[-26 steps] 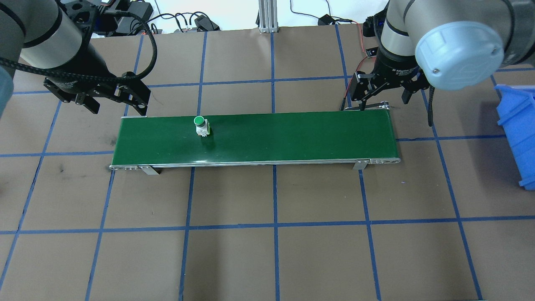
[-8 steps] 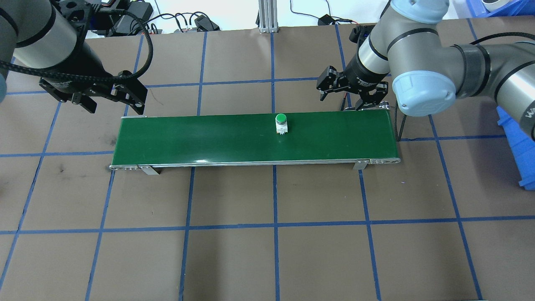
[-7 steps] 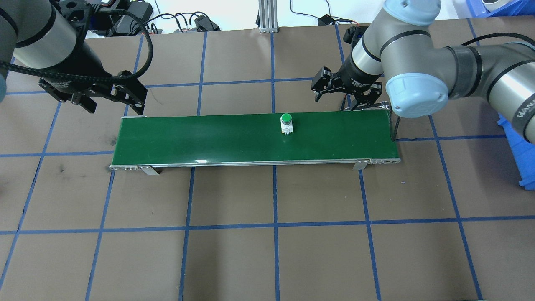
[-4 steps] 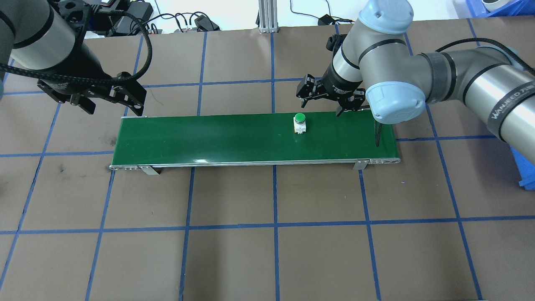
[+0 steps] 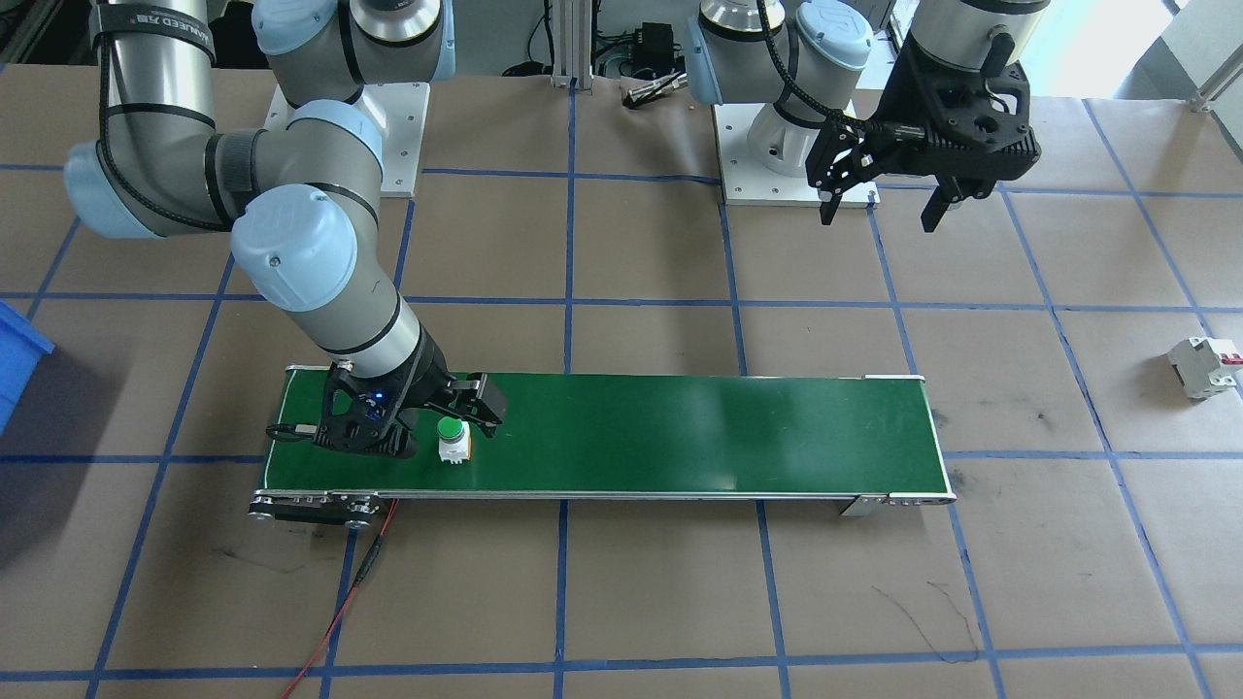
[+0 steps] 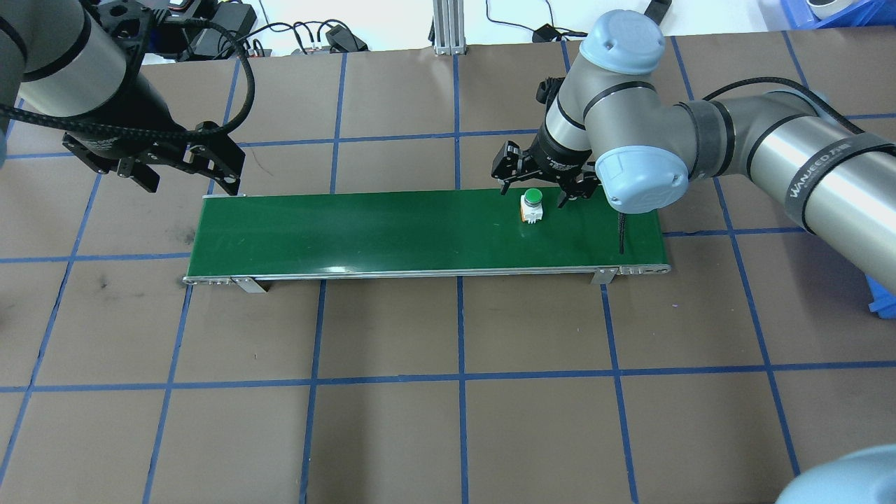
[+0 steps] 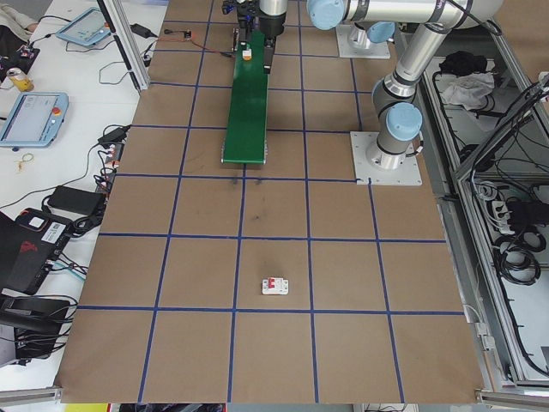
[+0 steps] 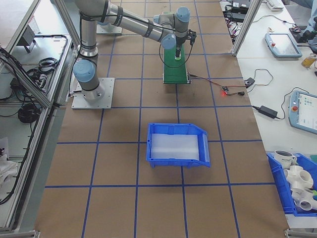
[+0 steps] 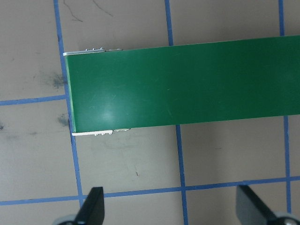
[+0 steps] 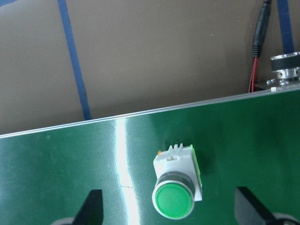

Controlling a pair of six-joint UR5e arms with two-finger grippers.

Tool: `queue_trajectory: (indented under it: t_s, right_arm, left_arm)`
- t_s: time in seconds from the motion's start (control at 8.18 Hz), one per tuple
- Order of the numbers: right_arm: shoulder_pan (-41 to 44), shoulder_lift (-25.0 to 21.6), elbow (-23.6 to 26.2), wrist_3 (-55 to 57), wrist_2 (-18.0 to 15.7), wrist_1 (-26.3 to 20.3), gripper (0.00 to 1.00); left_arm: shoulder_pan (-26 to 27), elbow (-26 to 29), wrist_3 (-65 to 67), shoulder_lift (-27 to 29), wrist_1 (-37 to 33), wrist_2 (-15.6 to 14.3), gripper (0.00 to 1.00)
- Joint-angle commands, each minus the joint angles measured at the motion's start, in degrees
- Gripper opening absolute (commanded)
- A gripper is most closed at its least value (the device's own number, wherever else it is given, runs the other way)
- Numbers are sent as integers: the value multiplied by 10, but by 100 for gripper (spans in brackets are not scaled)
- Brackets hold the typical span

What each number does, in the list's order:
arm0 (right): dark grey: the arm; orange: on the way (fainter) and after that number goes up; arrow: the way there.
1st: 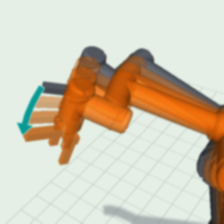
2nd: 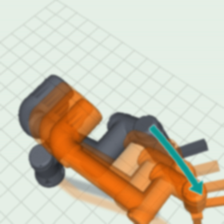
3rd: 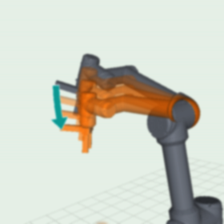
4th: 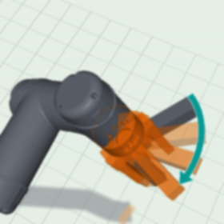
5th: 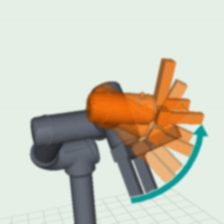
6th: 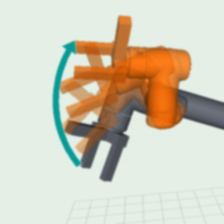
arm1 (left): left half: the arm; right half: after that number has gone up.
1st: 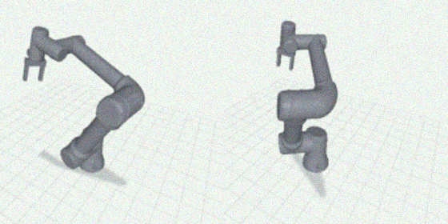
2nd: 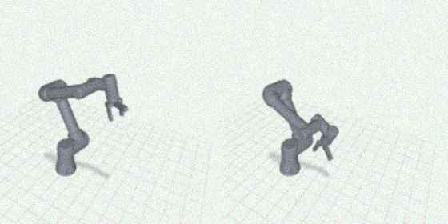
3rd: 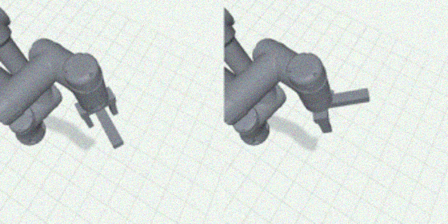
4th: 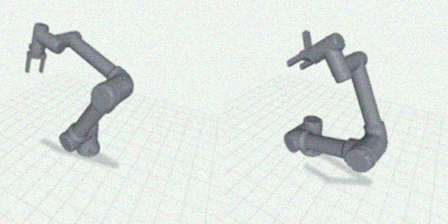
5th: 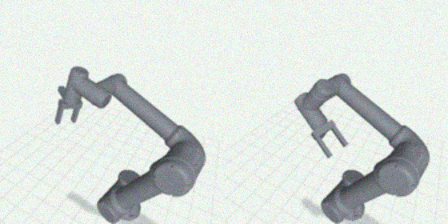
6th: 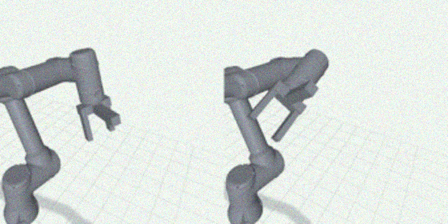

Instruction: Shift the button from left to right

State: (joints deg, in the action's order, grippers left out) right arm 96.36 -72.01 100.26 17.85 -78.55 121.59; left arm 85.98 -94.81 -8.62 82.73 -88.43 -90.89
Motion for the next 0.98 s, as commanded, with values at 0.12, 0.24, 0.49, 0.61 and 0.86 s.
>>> queue_trajectory:
  t_s: [0.12, 0.24, 0.49, 0.61, 0.86]
  right_arm:
    - [0, 20, 4, -31, -79, -6, 100]
    - [0, 20, 4, -31, -103, -6, 84]
    - [0, 20, 3, -79, -139, -8, 33]
    - [-4, 20, 2, -114, -167, -13, 11]
    - [-31, 16, -2, -161, -173, -13, 0]
  left_arm:
    - [0, 1, -1, 4, -6, -2, 100]
    - [-1, -5, -10, 7, -17, -3, 100]
    - [-1, -8, -10, -11, -34, -5, 100]
    - [-4, -8, -10, -10, -36, -5, 100]
    - [-4, -13, -10, -1, -46, -38, 100]
